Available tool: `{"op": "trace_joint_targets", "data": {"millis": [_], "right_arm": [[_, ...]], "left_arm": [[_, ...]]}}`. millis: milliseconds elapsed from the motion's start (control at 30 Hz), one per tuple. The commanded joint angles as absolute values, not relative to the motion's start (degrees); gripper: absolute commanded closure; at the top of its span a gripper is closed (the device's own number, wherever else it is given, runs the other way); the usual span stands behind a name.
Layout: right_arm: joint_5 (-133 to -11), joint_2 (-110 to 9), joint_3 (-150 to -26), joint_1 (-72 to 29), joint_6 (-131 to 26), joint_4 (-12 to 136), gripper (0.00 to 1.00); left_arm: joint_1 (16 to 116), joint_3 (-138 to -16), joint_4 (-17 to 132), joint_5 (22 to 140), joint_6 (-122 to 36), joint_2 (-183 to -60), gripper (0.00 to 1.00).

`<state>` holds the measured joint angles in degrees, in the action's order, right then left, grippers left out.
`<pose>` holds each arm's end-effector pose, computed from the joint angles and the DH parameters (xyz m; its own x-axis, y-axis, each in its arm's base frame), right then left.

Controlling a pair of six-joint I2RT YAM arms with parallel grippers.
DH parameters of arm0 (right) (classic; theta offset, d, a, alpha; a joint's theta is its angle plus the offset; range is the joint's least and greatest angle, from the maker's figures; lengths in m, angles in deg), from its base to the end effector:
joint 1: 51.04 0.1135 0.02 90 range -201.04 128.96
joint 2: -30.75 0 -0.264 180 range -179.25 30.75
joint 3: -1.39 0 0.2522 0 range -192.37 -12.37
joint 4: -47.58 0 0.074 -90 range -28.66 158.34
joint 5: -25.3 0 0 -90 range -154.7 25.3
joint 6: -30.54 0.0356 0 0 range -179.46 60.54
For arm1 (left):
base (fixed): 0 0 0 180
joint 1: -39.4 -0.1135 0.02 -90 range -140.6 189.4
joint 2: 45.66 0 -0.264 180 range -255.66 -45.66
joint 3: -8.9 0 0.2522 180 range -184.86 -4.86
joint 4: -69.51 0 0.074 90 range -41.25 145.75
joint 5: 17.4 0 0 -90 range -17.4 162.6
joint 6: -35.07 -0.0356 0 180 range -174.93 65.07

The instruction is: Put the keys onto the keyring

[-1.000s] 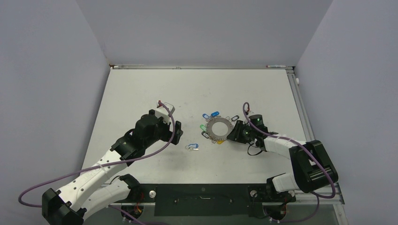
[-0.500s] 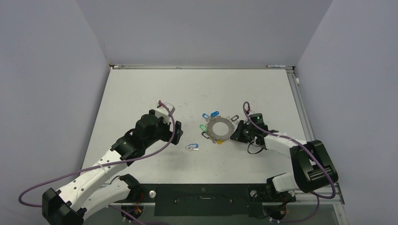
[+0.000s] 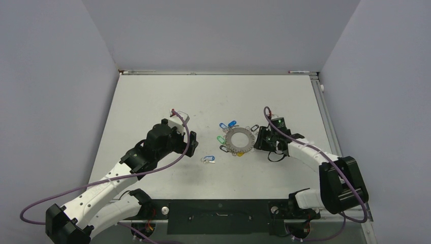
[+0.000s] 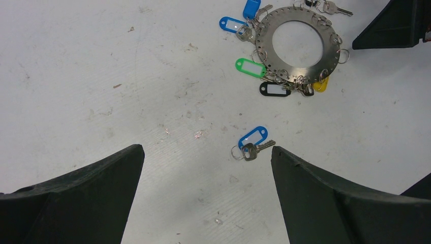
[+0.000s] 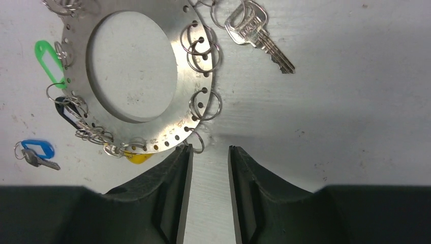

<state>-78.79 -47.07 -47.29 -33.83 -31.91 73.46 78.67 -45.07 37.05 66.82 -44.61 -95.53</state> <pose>0.2332 0.0813 0.1598 -0.8883 0.1945 -0.4160 -0.0106 0.8969 0.4420 0.1553 -0.1224 0.2814 -0.4623 0.1478 -0.8743 0.4862 0.8668 -0.1106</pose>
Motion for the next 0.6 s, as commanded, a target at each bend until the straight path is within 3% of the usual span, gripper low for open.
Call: {"op": "trace_joint_targets", "data": {"millis": [0, 567], "right_arm": [[-74.34, -43.33, -52.84, -30.73, -32.88, 76.67, 0.66], [-68.79, -68.77, -73.83, -9.97, -29.07, 69.11, 0.64]], "left_arm": [[78.34, -46.82, 37.20, 67.02, -44.72, -95.14, 0.06], [77.72, -46.62, 37.11, 66.82, -44.65, -94.31, 0.06]]}}
